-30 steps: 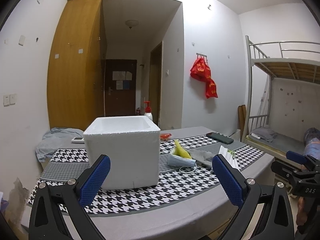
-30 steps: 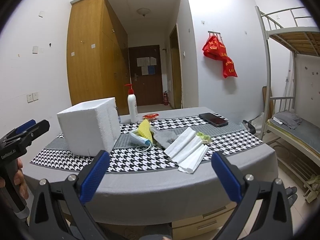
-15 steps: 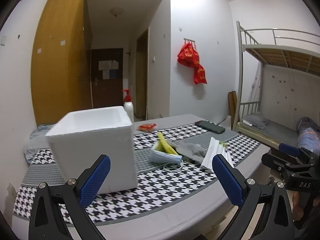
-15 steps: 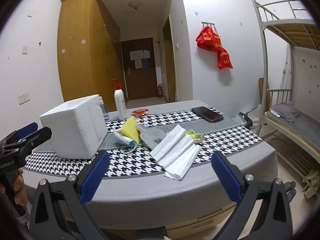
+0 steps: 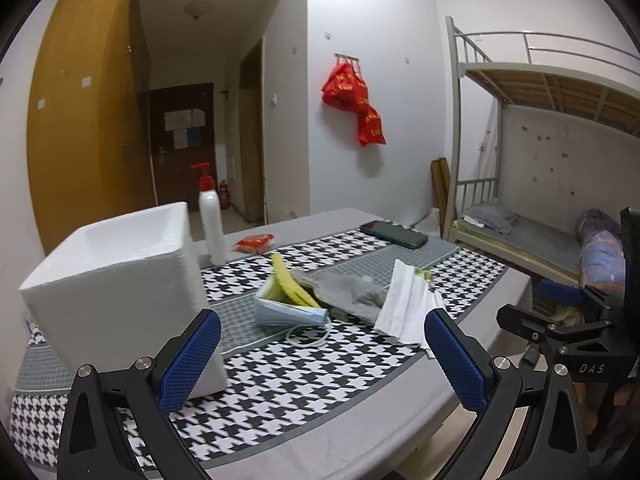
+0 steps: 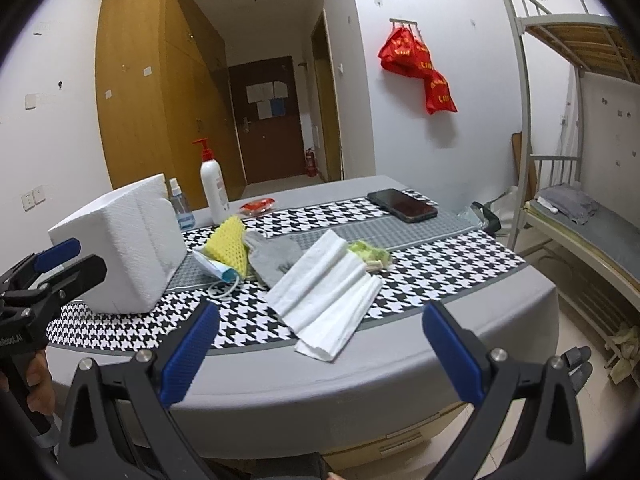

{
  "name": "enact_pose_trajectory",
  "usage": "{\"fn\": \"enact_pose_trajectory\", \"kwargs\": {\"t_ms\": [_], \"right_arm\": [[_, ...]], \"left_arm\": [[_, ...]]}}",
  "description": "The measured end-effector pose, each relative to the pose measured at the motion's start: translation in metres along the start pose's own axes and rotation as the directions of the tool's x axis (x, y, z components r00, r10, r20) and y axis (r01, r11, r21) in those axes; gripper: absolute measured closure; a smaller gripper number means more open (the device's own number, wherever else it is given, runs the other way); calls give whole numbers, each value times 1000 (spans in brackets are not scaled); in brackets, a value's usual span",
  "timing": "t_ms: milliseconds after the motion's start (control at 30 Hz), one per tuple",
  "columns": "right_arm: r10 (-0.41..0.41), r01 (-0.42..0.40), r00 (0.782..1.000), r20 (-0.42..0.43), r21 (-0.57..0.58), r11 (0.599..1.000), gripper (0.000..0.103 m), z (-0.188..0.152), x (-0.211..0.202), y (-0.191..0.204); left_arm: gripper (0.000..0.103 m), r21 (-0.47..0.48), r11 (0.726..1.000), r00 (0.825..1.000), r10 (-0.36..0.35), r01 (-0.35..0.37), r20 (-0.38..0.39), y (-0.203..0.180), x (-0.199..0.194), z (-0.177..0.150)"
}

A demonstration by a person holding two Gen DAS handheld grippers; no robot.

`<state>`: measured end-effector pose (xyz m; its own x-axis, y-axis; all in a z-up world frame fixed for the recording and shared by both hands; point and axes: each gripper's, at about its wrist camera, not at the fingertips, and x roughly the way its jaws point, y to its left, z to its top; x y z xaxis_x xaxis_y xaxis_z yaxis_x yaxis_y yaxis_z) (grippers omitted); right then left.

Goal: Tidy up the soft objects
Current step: 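Move the left tool toward the folded white paper towels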

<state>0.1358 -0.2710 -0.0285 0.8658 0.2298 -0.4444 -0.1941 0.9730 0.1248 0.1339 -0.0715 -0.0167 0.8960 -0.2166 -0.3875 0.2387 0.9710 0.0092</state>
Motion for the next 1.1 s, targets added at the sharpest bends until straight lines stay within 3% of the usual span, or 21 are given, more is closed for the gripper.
{"fn": "enact_pose_trajectory", "kwargs": {"t_ms": [367, 700, 967, 1100], "right_arm": [[-6, 7, 999, -48, 24, 1000, 1, -4, 24, -20], [-25, 29, 997, -74, 60, 998, 1, -7, 42, -44], [-30, 37, 995, -99, 74, 997, 1, -11, 52, -60], [-33, 42, 994, -105, 78, 996, 1, -11, 54, -66]], "left_arm": [[1, 34, 995, 992, -87, 90, -87, -18, 45, 10], [1, 32, 980, 962, -189, 199, -199, -41, 93, 13], [1, 57, 972, 939, -203, 227, -277, -57, 126, 11], [3, 75, 971, 938, -195, 225, -287, -63, 137, 9]]}}
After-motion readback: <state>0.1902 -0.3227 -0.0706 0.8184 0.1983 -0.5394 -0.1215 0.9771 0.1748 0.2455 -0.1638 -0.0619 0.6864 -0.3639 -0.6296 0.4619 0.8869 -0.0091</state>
